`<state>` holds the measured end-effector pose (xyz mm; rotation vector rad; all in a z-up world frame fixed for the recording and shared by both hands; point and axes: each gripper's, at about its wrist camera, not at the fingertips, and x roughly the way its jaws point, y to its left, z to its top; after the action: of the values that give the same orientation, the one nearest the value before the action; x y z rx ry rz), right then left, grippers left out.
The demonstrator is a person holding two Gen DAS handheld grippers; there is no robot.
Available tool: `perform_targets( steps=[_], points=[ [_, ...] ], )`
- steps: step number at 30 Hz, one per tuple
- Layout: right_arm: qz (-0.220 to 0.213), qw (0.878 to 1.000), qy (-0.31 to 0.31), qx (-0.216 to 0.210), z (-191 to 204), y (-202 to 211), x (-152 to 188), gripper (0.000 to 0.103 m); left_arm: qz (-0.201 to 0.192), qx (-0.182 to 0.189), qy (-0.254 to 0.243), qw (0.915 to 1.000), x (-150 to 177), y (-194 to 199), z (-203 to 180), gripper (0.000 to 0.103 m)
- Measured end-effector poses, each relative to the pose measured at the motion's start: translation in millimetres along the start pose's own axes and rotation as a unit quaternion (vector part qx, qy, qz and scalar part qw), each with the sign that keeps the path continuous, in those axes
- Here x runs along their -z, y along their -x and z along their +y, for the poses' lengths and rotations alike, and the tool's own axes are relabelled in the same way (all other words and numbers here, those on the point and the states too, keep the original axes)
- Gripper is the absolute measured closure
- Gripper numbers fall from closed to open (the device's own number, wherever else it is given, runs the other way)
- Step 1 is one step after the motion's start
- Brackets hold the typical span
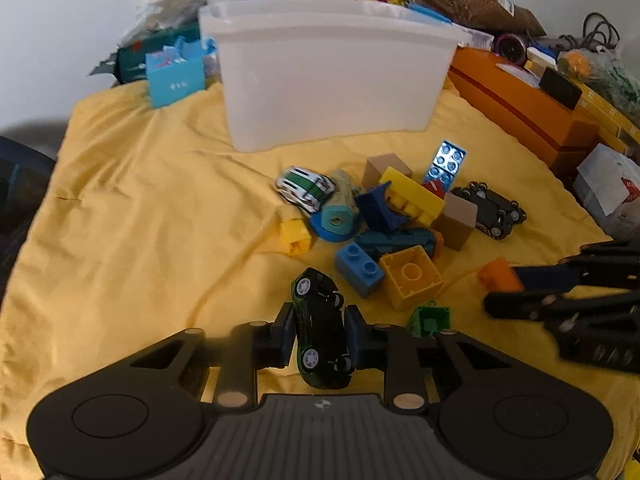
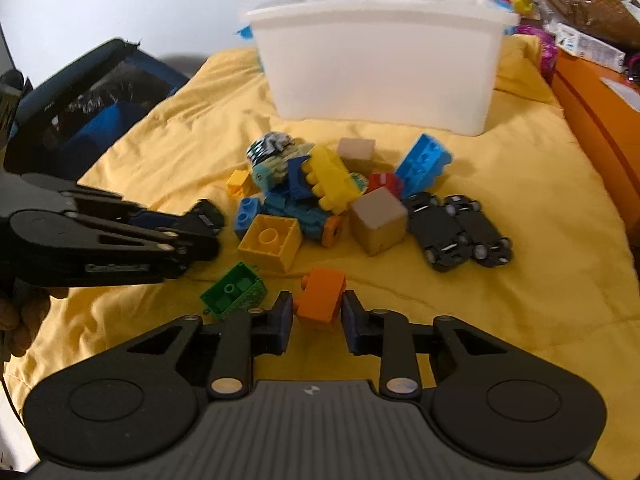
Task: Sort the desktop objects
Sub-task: 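Release the green-striped car into the bin with the left tool while the right tool drops the orange brick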
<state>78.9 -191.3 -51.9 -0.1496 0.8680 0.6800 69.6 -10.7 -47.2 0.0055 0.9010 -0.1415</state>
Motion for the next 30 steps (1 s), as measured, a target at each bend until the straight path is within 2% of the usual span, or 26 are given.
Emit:
perform_targets(
  steps=[3, 8, 17, 23, 30],
  points=[
    [-0.015, 1.0, -0.016, -0.001, -7.2, 12.4, -3.5, 0.073, -0.017, 0.0, 0.017, 0.9997, -6.7, 14.1, 5.3, 0.074],
    [-0.055, 0.998, -0.043, -0.005, -19.8, 35.8, -24.3, 0.073, -0.058, 0.005, 0.03, 0.9979, -35.5, 41.2, 11.7, 0.074],
    [-0.13, 0.99, -0.055, 0.002, -43.9, 63.9, -108.3, 0.073, -0.105, 0.003, 0.055, 0.9929, -124.9, 68.5, 28.1, 0.074],
    [-0.146, 0.988, -0.047, 0.001, -62.5, 65.6, -169.1, 0.073, -0.103, -0.001, 0.05, 0.9934, -180.4, 62.7, 37.8, 0.073],
    [-0.12, 0.992, -0.048, 0.002, -77.2, 51.9, -214.7, 0.073, -0.058, 0.02, 0.062, 0.9962, -216.9, 40.7, 44.3, 0.073]
  ],
)
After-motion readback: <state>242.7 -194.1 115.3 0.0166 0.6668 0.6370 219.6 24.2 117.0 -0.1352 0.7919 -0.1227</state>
